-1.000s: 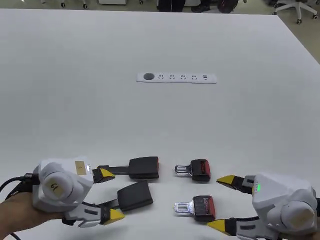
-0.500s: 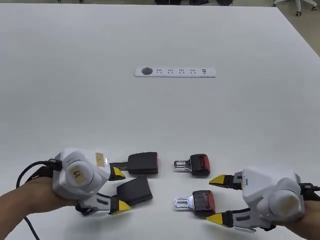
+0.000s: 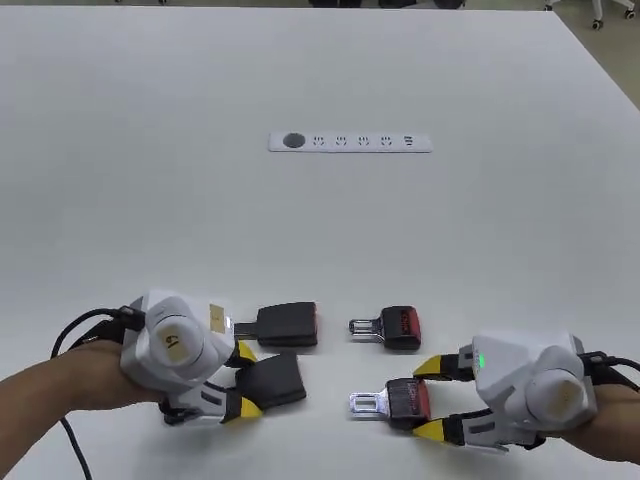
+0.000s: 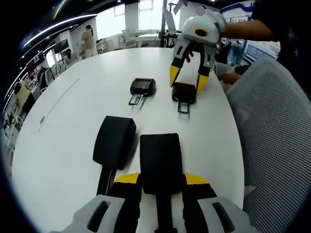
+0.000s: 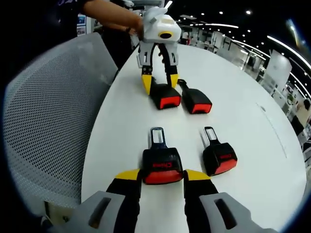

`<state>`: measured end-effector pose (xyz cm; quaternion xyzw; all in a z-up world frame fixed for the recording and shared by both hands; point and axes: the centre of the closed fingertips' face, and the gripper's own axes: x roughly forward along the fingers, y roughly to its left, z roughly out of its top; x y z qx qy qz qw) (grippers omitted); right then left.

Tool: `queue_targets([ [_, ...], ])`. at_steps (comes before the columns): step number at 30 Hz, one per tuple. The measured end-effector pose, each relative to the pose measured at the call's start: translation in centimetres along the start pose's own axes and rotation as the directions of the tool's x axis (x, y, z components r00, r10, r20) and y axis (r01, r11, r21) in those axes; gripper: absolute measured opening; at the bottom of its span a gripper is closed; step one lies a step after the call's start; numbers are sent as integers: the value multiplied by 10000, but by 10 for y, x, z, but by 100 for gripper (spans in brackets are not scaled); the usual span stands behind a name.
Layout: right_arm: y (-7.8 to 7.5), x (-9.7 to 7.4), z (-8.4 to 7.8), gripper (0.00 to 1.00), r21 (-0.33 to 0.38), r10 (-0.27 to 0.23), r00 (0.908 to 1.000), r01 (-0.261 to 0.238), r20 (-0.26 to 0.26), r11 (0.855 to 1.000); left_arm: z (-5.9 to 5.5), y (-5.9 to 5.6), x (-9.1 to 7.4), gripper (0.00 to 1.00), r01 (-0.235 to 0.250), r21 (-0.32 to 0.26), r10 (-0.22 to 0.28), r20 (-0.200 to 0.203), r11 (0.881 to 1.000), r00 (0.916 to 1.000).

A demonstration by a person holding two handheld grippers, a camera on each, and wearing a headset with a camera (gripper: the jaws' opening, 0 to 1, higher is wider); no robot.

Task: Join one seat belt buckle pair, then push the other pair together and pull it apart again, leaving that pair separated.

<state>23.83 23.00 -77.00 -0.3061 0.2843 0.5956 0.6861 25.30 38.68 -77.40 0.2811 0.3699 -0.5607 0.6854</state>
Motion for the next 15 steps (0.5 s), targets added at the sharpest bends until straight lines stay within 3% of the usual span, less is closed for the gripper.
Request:
queue_targets([
  [15,0,0,1,30,42,162,9998,-161,-108,9999,-5,3,3,33,301,631,-296,-84,9976,9995],
])
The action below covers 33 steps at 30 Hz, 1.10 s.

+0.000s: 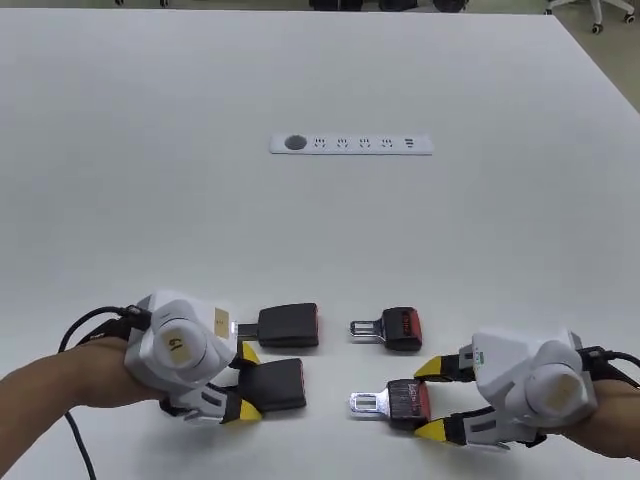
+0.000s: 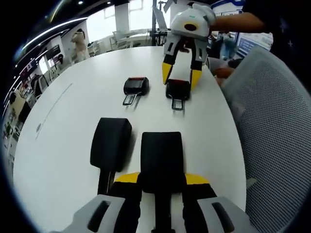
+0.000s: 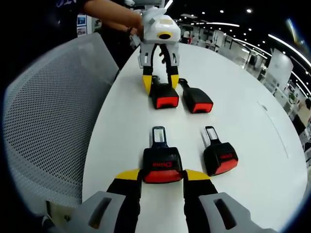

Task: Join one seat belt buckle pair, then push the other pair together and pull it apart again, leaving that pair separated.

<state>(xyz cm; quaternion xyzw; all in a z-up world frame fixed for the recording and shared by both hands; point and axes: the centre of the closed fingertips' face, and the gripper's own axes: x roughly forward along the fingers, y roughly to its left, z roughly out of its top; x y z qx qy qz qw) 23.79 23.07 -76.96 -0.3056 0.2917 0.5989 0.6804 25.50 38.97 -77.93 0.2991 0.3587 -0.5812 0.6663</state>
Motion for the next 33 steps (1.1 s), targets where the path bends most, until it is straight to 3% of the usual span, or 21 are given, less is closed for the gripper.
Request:
queue_targets([
  [16,-5,4,6,30,-77,-105,9999,104,-135,9999,-1,0,1,33,443,534,-434,-194,9976,9989],
  [33,-6,17,19,30,-160,-53,9999,51,-99,9999,-2,-1,1,33,614,675,-590,-364,9958,9976],
])
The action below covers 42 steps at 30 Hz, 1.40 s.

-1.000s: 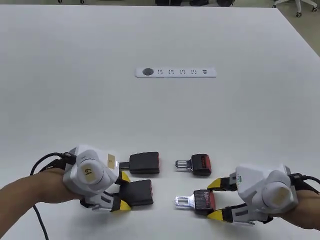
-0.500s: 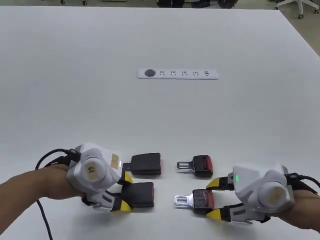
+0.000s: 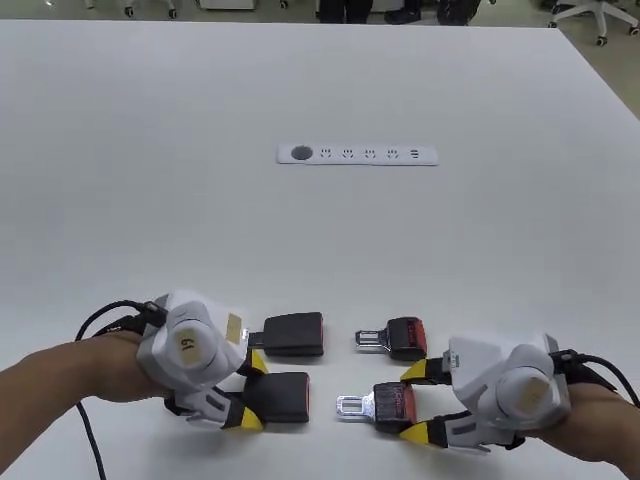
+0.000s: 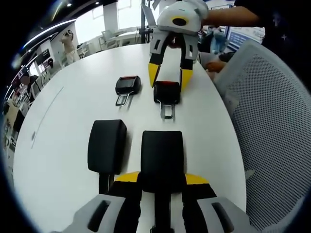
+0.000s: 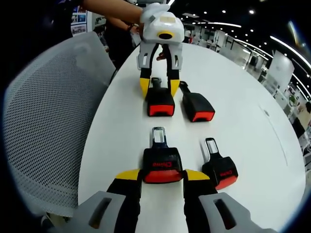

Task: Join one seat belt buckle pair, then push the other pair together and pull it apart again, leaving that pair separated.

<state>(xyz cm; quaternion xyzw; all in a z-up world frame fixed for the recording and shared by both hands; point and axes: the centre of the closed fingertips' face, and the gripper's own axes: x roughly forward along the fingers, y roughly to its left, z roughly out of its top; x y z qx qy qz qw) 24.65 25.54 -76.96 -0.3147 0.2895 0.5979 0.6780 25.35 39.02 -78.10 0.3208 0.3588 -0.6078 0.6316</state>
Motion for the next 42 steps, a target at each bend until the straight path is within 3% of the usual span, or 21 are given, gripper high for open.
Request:
queue_targets([
  [35,-3,31,34,30,34,162,9992,-164,371,9999,-1,1,-1,33,104,80,-104,-71,9999,9999],
  [42,-4,33,32,30,-38,150,9995,-149,270,9999,-1,0,-1,33,103,55,-103,-33,9999,9999],
])
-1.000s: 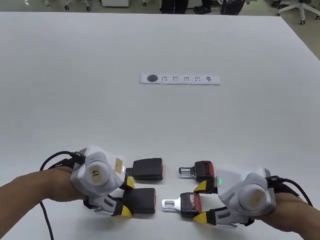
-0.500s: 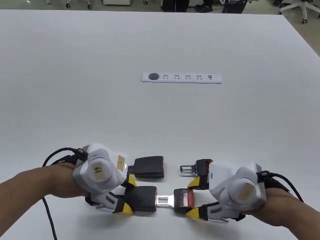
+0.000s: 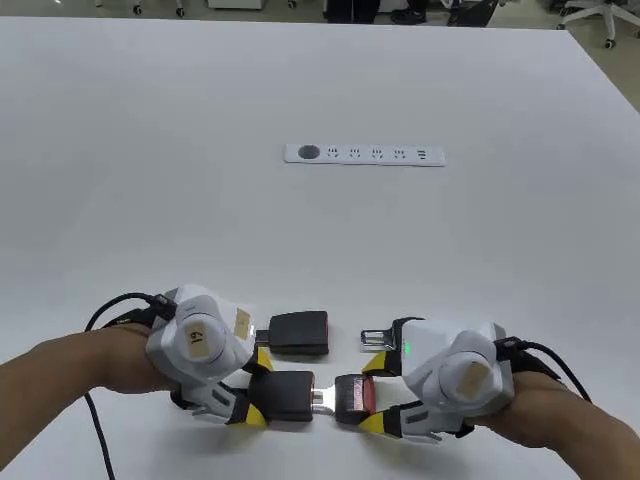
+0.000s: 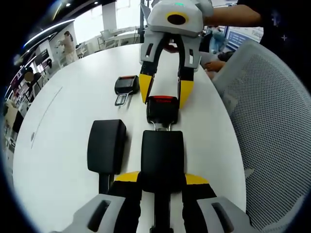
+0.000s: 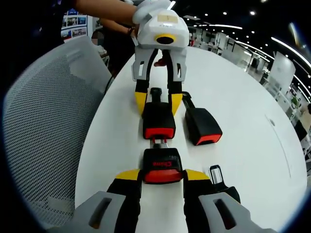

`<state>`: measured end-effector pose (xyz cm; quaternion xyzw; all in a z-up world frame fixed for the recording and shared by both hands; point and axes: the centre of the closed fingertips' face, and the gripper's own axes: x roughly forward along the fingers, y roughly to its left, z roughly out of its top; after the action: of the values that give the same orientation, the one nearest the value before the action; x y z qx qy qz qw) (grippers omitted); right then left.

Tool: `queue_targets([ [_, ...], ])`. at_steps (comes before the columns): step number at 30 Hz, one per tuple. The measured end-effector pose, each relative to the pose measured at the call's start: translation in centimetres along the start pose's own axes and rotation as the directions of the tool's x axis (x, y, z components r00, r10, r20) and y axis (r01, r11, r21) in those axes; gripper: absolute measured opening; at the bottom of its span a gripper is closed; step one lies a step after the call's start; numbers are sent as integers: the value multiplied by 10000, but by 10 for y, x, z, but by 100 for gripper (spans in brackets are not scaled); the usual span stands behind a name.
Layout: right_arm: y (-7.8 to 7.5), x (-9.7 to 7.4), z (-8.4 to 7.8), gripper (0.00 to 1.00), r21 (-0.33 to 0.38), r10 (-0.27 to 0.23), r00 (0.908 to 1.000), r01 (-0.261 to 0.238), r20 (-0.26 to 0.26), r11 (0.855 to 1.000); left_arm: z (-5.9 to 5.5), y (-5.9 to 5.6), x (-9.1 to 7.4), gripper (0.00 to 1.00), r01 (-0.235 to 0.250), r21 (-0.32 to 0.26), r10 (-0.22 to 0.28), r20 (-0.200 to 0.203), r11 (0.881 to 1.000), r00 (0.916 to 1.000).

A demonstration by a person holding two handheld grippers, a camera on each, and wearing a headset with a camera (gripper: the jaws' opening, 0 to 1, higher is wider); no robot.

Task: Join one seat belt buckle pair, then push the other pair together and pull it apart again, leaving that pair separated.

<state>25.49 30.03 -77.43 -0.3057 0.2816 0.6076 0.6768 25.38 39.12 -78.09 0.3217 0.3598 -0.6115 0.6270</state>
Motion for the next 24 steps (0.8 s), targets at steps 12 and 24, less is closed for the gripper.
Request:
queue_targets([
  [12,0,0,1,28,75,169,9999,-169,33,9998,0,0,0,33,-68,-72,68,50,10000,10000],
  [24,2,0,4,28,17,295,9994,-295,-190,9996,0,0,0,32,-120,-94,120,10,9999,9999],
])
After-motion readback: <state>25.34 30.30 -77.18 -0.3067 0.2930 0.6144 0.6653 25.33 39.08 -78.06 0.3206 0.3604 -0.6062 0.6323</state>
